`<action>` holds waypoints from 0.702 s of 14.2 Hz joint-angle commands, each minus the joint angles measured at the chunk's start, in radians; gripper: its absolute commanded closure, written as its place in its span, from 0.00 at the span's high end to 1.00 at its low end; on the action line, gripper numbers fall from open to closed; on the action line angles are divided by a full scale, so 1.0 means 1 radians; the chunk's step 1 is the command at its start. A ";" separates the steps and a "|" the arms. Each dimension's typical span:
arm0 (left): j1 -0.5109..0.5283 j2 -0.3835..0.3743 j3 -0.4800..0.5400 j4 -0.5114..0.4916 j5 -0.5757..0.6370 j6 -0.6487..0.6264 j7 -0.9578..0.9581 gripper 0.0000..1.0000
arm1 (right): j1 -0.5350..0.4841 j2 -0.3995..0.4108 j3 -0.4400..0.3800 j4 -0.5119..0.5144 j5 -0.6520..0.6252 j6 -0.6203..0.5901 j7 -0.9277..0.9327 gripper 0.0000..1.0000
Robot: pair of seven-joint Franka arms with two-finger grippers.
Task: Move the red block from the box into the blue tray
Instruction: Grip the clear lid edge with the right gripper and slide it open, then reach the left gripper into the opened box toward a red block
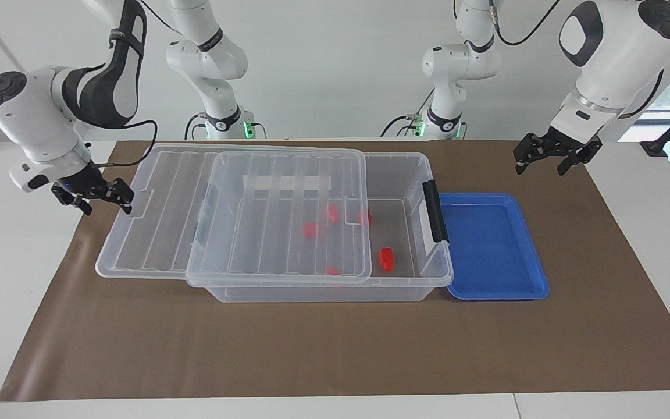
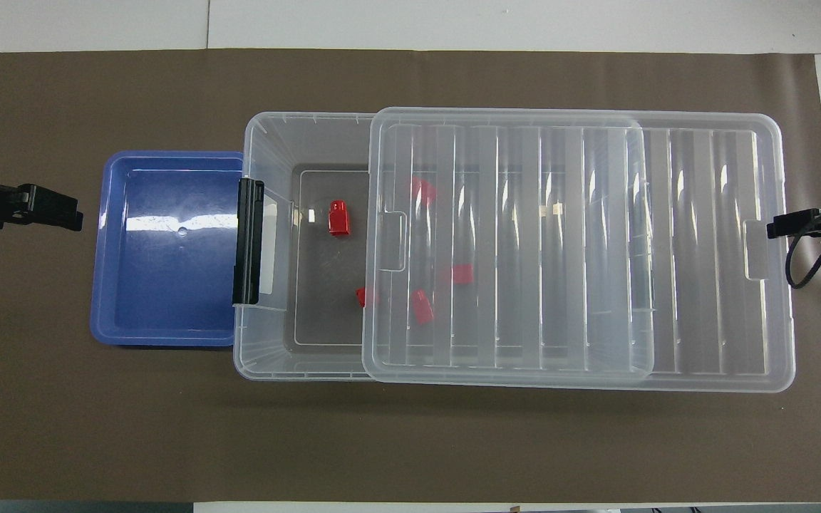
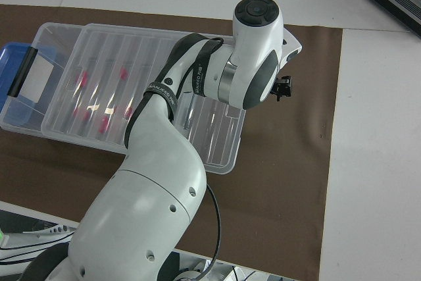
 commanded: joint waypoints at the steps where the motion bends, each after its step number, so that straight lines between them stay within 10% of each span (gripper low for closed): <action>1: -0.038 -0.034 -0.002 -0.043 -0.001 0.034 -0.004 1.00 | -0.025 -0.013 0.006 -0.018 0.009 0.024 -0.050 1.00; 10: -0.271 -0.037 -0.002 -0.088 0.000 0.141 -0.191 1.00 | -0.064 -0.012 0.006 -0.018 0.009 0.026 -0.106 1.00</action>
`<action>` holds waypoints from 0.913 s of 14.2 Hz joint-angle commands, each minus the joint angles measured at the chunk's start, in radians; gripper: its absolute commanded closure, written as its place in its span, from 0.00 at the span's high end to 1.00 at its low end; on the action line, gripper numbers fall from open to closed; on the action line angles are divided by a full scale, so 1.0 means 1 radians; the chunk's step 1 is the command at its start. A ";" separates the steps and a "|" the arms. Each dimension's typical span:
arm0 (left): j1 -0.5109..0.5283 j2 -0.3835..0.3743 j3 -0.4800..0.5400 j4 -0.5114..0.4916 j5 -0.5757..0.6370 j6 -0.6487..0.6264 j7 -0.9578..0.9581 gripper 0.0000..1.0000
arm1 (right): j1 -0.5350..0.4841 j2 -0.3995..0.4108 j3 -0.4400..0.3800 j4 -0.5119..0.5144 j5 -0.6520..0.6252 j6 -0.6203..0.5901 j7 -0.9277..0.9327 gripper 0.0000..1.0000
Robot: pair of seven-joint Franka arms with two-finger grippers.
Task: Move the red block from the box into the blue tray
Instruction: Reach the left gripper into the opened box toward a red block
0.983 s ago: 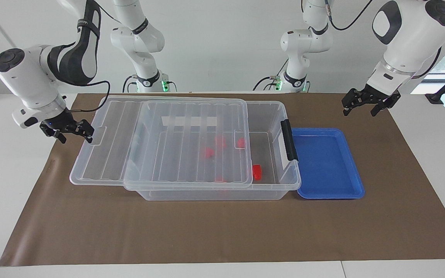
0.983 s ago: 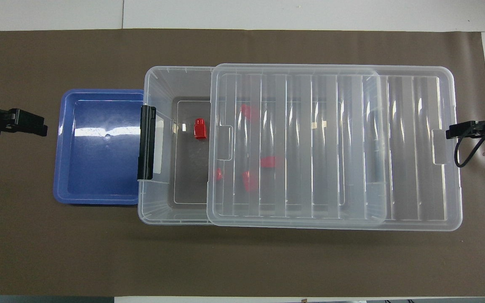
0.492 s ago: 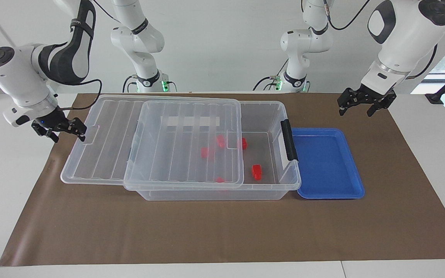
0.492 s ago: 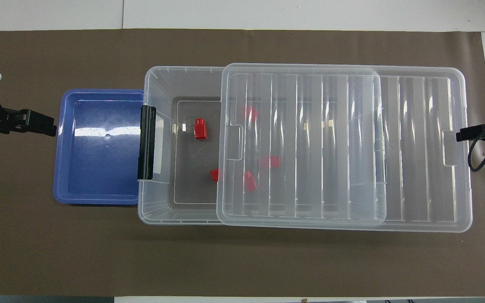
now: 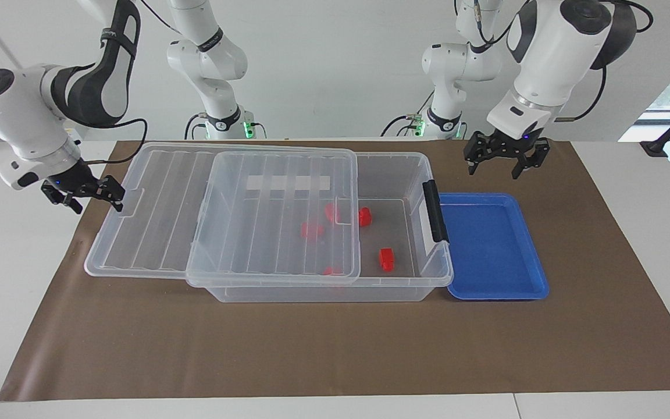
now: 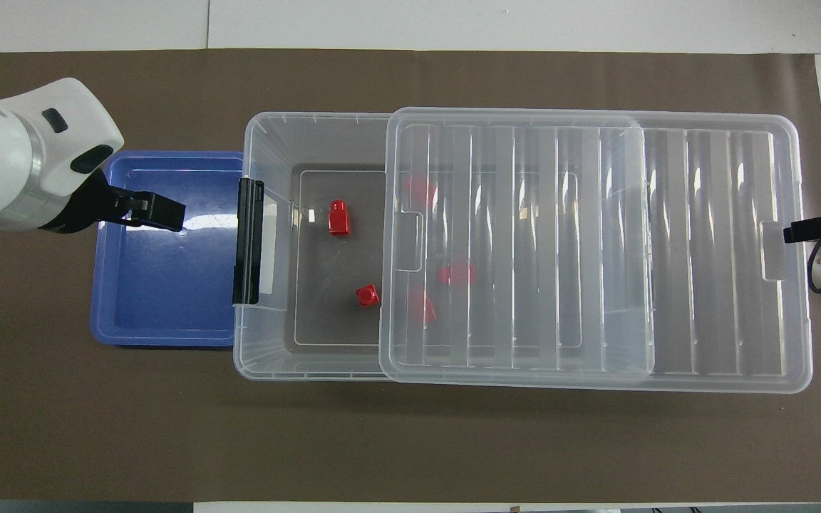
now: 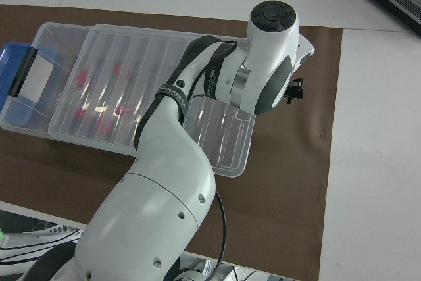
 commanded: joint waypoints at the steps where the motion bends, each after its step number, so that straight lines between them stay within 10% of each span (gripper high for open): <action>1: -0.082 -0.034 0.010 -0.070 0.000 0.081 -0.089 1.00 | -0.023 -0.012 0.006 -0.018 0.009 0.023 -0.034 1.00; 13: -0.239 0.144 0.010 -0.116 0.000 0.331 -0.286 1.00 | -0.042 -0.012 0.006 -0.014 0.008 0.023 -0.071 1.00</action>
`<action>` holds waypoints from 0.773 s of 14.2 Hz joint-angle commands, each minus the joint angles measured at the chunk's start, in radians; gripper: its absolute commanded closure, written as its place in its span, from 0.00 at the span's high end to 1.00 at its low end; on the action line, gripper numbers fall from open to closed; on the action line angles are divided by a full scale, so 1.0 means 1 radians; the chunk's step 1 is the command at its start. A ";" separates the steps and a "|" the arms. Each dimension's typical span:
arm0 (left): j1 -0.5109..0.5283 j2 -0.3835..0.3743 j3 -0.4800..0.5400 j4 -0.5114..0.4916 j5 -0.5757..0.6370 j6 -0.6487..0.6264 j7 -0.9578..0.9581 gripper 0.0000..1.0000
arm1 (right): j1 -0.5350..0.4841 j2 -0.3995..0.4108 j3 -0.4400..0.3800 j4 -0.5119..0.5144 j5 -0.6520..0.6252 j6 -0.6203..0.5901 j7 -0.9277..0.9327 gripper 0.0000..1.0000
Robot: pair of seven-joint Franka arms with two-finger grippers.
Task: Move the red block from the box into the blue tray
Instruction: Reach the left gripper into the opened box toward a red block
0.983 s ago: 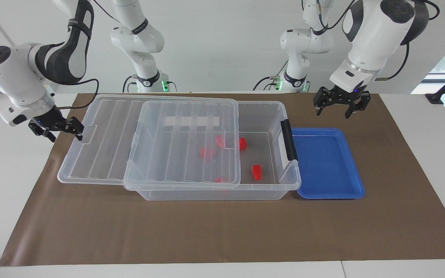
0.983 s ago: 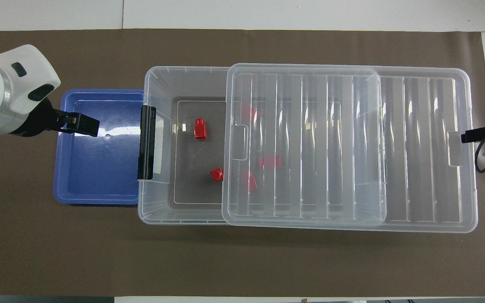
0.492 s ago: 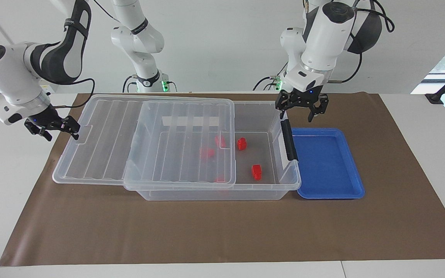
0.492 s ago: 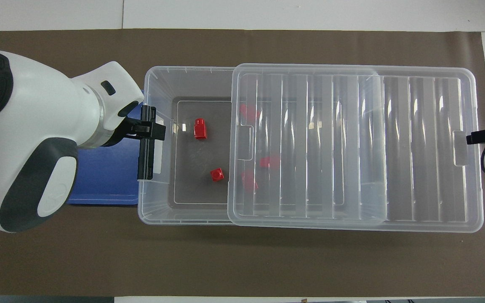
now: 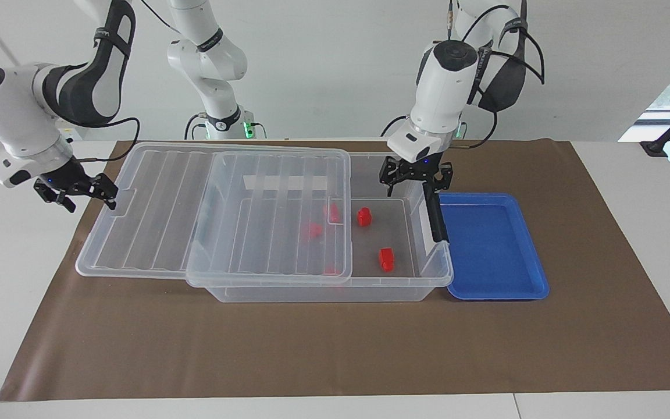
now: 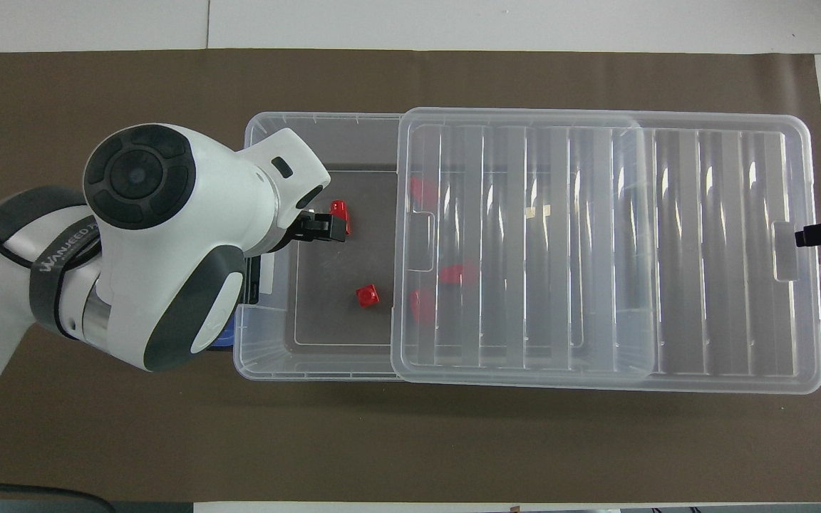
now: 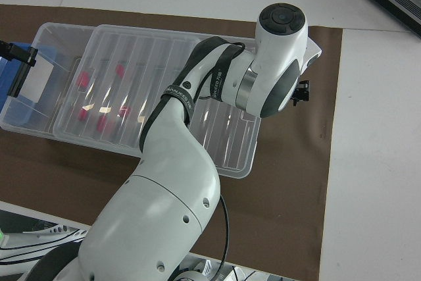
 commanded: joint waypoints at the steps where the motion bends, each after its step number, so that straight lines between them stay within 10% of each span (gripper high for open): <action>1: -0.027 0.058 0.013 -0.006 0.000 0.060 -0.059 0.99 | -0.017 -0.012 0.006 -0.014 0.009 0.021 -0.032 1.00; 11: -0.035 0.198 0.013 -0.061 0.002 0.270 -0.105 0.99 | 0.028 0.019 0.009 0.093 0.015 -0.083 -0.014 1.00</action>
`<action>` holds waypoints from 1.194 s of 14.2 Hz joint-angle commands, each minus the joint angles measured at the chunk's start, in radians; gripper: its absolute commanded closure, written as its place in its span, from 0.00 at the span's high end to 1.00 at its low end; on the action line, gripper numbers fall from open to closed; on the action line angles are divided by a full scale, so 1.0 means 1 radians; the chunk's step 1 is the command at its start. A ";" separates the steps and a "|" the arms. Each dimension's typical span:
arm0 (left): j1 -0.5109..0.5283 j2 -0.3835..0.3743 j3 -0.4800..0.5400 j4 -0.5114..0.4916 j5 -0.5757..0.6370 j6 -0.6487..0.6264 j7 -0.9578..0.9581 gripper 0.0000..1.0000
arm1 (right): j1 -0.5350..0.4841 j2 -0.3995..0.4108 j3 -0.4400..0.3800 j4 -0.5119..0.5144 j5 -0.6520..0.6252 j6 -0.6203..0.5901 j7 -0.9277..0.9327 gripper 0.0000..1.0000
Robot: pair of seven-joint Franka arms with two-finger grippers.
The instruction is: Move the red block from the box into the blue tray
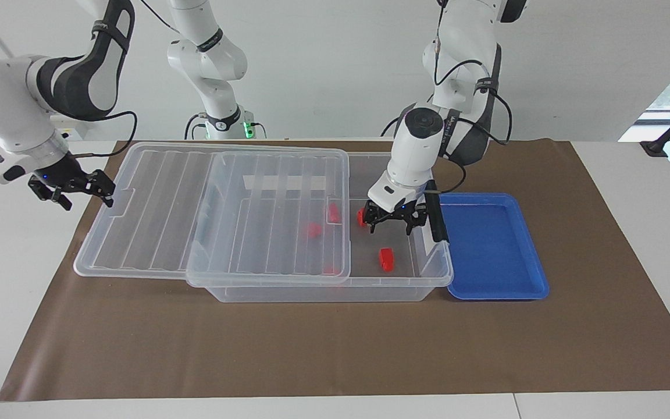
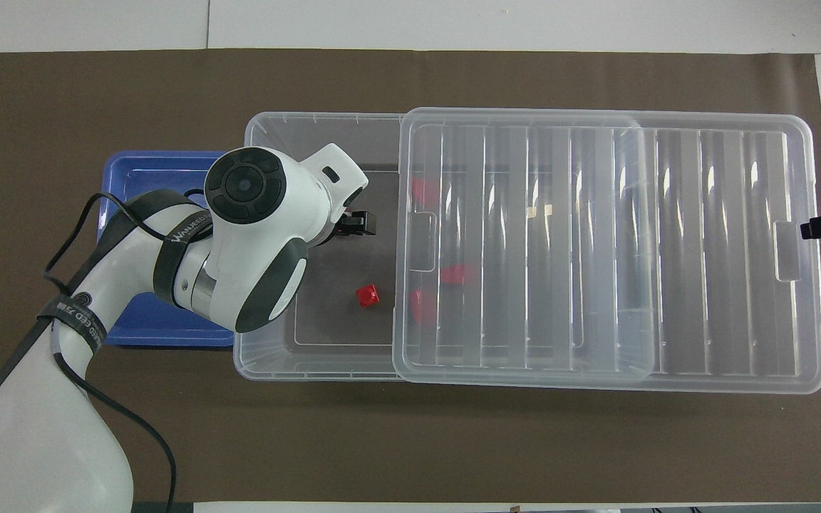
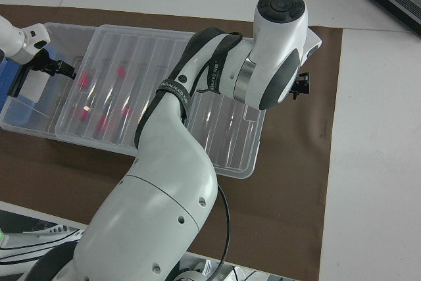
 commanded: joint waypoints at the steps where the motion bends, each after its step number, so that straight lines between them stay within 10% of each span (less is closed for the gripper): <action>1: -0.019 0.046 0.012 -0.011 0.002 0.068 -0.029 1.00 | 0.011 0.014 0.002 0.036 0.014 -0.037 -0.003 1.00; 14: -0.012 0.108 0.018 -0.077 0.002 0.223 -0.027 0.96 | 0.011 -0.152 0.147 0.126 0.009 -0.401 0.293 1.00; 17: -0.015 0.108 0.024 -0.070 0.002 0.217 -0.030 0.02 | 0.009 -0.177 0.147 0.122 0.008 -0.424 0.298 1.00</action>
